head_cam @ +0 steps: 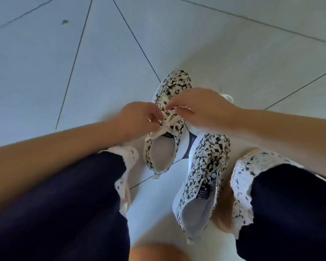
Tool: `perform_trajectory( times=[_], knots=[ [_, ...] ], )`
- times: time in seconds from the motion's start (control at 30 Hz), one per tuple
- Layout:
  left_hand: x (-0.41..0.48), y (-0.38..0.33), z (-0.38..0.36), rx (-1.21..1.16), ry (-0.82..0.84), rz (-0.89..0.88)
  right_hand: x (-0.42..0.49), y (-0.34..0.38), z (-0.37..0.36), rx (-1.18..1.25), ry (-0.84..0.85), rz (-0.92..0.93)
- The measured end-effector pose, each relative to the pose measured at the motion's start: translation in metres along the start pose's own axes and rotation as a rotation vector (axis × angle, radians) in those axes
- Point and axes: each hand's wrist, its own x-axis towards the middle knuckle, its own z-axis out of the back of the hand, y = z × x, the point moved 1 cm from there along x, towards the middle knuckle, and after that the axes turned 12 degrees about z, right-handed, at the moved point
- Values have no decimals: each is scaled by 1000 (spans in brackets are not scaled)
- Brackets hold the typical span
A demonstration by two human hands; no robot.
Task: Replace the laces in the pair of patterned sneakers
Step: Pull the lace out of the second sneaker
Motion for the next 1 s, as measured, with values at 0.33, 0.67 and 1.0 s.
perform_trajectory(
  times=[0.33,0.67,1.0],
  knots=[
    [6,11,-28,-234,-102,1,21,-10,-13,-81,189,-24],
    [8,0,-29,-242,-179,-33,17,-17,6,304,-127,-201],
    [7,1,-29,-389,-83,-34,5,-40,57,829,-531,-499]
  ],
)
